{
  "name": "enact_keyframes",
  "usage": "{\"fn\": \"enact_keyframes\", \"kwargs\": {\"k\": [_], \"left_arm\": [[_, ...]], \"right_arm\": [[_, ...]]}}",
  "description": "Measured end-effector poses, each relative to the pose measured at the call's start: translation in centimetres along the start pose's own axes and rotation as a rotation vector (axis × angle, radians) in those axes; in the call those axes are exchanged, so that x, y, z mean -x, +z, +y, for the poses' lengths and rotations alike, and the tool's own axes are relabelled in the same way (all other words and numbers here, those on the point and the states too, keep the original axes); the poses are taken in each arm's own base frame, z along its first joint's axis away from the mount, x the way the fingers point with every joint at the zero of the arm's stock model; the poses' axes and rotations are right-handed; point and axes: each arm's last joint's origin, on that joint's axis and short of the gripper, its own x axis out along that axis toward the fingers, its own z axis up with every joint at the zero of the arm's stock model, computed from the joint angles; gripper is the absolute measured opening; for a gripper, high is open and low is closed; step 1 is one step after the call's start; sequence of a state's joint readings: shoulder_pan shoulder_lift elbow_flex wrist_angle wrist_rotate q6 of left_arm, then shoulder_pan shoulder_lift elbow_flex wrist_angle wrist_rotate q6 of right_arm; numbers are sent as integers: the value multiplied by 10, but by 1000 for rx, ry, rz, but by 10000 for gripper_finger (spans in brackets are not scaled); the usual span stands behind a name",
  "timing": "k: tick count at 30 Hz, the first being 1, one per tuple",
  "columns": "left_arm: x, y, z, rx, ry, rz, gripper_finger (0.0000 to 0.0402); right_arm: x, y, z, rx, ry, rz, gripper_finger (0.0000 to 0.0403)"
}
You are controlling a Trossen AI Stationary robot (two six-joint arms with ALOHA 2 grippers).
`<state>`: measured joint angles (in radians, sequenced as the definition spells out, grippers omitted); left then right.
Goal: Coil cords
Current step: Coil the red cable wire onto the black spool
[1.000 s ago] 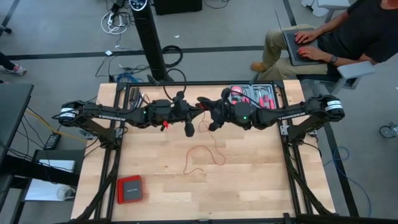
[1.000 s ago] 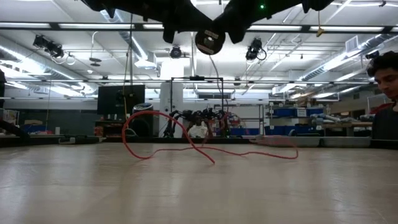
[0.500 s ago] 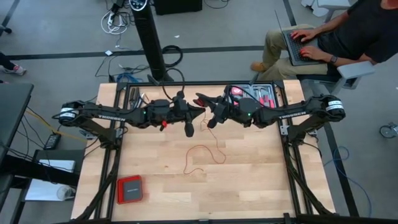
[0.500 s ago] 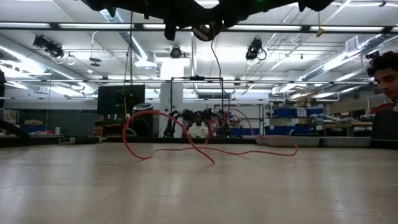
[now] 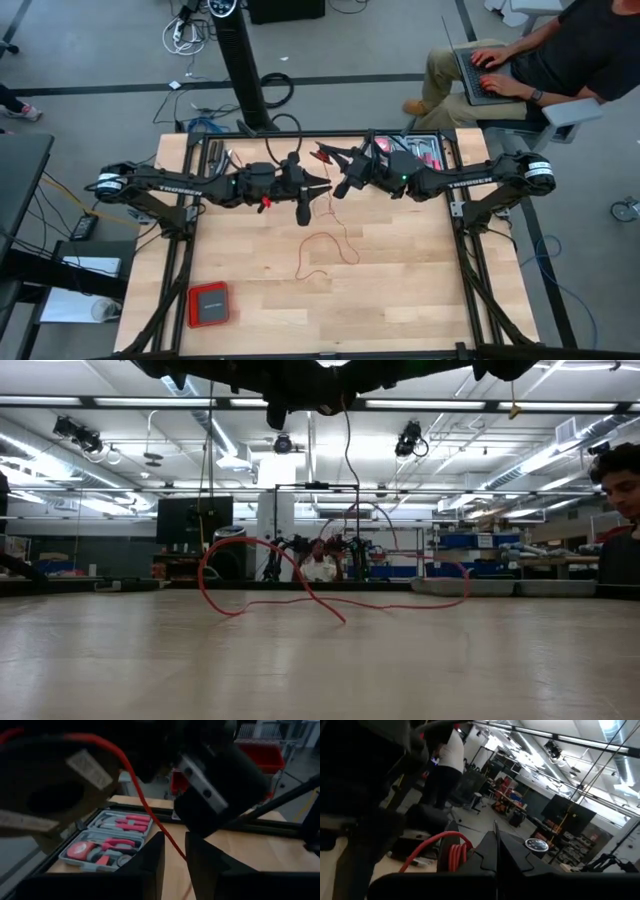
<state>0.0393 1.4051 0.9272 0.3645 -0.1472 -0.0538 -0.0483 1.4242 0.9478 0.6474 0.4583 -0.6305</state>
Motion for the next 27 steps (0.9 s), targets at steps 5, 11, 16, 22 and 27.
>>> {"fn": "enact_keyframes", "kwargs": {"k": [5,11,16,22,27], "left_arm": [[-5,-7,-6,-2,-18,23,78],[-10,-14,-6,-6,-15,49,78],[-14,-18,-6,-12,4,54,78],[-15,-21,-5,-11,26,65,78],[-15,-21,-5,-12,26,70,78]], "right_arm": [[-2,0,-4,10,-16,-14,0],[-2,1,-8,-1,-22,-39,0],[-1,3,-6,-6,-16,-45,0],[1,6,-4,-8,-18,-56,0],[3,9,-7,-6,-29,-59,0]]}}
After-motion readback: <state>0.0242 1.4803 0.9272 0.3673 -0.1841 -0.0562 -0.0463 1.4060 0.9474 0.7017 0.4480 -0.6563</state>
